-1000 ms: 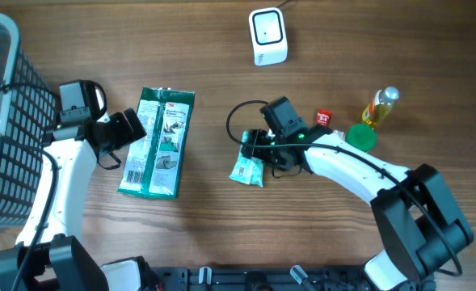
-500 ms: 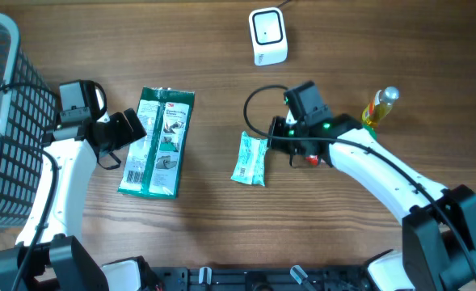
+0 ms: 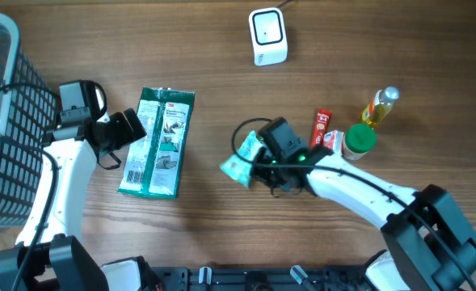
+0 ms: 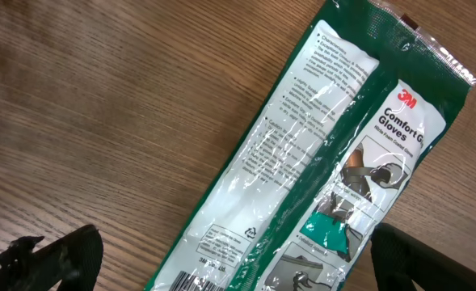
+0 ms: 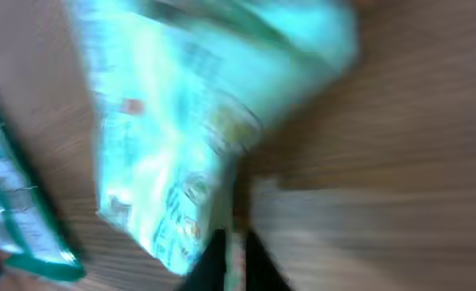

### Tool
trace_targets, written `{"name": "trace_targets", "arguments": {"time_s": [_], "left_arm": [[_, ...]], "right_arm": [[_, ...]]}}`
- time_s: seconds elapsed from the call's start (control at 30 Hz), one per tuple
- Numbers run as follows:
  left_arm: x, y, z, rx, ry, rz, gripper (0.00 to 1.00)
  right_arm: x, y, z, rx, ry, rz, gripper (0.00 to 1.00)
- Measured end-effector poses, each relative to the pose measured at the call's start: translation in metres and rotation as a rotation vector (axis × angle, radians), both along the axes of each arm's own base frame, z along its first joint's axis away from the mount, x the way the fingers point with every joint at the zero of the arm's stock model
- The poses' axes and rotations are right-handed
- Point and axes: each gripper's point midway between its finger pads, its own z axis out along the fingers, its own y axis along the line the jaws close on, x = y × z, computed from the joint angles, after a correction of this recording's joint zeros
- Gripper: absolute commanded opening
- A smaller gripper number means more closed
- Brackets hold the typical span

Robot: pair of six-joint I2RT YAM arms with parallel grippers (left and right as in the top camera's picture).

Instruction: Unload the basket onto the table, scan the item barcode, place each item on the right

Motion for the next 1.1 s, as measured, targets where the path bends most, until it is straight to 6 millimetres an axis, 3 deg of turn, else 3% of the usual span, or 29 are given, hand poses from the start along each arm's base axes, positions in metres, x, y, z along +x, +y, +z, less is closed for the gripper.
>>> {"name": "trace_targets", "arguments": {"time_s": [0.1,0.13,0.17,0.27,0.5,0.63,0.7,0.9,0.97,1.03,1.1], "left_arm": [[0.000,0.000,0.000,0.000,0.000,0.000,1.00],[0.000,0.000,0.000,0.000,0.000,0.000,1.00],[0.000,0.000,0.000,0.000,0.000,0.000,1.00],[0.000,0.000,0.000,0.000,0.001,0.000,1.00],[0.000,0.000,0.000,0.000,0.001,0.000,1.00],[0.000,0.000,0.000,0.000,0.000,0.000,1.00],[0.000,0.000,0.000,0.000,0.000,0.000,1.00],[0.000,0.000,0.000,0.000,0.001,0.000,1.00],[0.000,0.000,0.000,-0.001,0.001,0.000,1.00],[0.000,0.000,0.000,0.000,0.001,0.000,1.00],[0.000,0.000,0.000,0.000,0.000,0.000,1.00]], "right_arm": [[-0.010,0.029,0.008,0.050,-0.045,0.075,0.23],[-0.016,0.033,0.008,0.055,-0.044,0.107,0.30],[-0.019,0.036,0.009,0.065,-0.044,0.139,0.36],[-0.019,0.036,0.014,0.103,-0.042,0.217,0.38],[0.022,0.002,0.058,0.169,-0.149,0.185,0.41],[0.026,-0.009,0.051,0.108,-0.159,0.165,0.54],[0.026,-0.010,0.040,0.087,-0.131,0.150,0.55],[0.025,-0.011,-0.010,0.043,-0.010,0.107,0.55],[0.026,-0.007,-0.015,0.057,0.000,0.105,0.52],[0.027,-0.004,-0.015,0.066,0.004,0.105,0.42],[0.028,-0.003,-0.016,0.069,0.006,0.105,0.24]]}}
